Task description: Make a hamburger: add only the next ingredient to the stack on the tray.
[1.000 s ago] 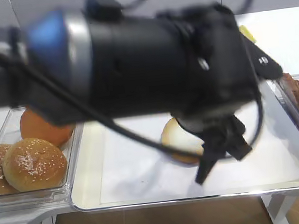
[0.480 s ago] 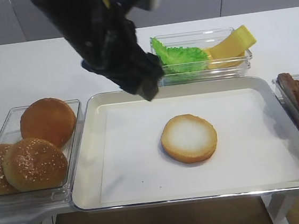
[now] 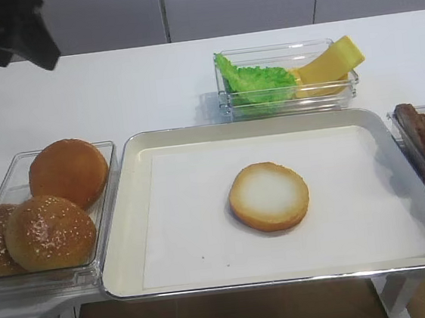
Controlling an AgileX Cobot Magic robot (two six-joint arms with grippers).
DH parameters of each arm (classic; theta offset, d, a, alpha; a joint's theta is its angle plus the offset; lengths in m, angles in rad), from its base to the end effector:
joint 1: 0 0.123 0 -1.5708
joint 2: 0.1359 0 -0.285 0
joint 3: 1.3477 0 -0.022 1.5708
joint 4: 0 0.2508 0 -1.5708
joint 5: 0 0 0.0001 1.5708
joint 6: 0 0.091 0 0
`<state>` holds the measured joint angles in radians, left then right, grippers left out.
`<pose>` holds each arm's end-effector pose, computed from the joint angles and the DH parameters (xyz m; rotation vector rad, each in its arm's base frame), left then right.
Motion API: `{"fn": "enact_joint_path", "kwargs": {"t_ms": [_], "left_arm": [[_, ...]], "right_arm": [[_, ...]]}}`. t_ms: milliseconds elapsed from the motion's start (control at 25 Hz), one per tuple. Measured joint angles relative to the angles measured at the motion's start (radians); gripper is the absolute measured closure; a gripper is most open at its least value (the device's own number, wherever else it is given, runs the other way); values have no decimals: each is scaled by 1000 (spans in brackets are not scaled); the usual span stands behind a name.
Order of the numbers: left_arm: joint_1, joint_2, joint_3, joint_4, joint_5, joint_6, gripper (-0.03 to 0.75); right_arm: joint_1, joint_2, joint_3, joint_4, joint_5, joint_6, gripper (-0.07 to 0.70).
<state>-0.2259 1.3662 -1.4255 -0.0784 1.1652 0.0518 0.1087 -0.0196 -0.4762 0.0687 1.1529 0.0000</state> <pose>0.2645 -0.0675 0.3884 0.3454 2.5705 -0.1683 -0.0099 0.0047 0.2635 -0.1233 2.1386 0.1471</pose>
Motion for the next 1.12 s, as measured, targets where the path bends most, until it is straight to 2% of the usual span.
{"fn": "enact_joint_path", "kwargs": {"t_ms": [200, 400, 680, 1120], "left_arm": [[117, -151, 134, -2, 19, 2, 252], [175, -360, 302, -2, 26, 2, 252], [191, -665, 485, 20, 41, -24, 255], [192, -1070, 668, 24, 69, -42, 265]], "right_arm": [[0, 0, 0, 0, 0, 0, 59], [0, 0, 0, 0, 0, 0, 59], [0, 0, 0, 0, 0, 0, 59], [0, 0, 0, 0, 0, 0, 59]]}}
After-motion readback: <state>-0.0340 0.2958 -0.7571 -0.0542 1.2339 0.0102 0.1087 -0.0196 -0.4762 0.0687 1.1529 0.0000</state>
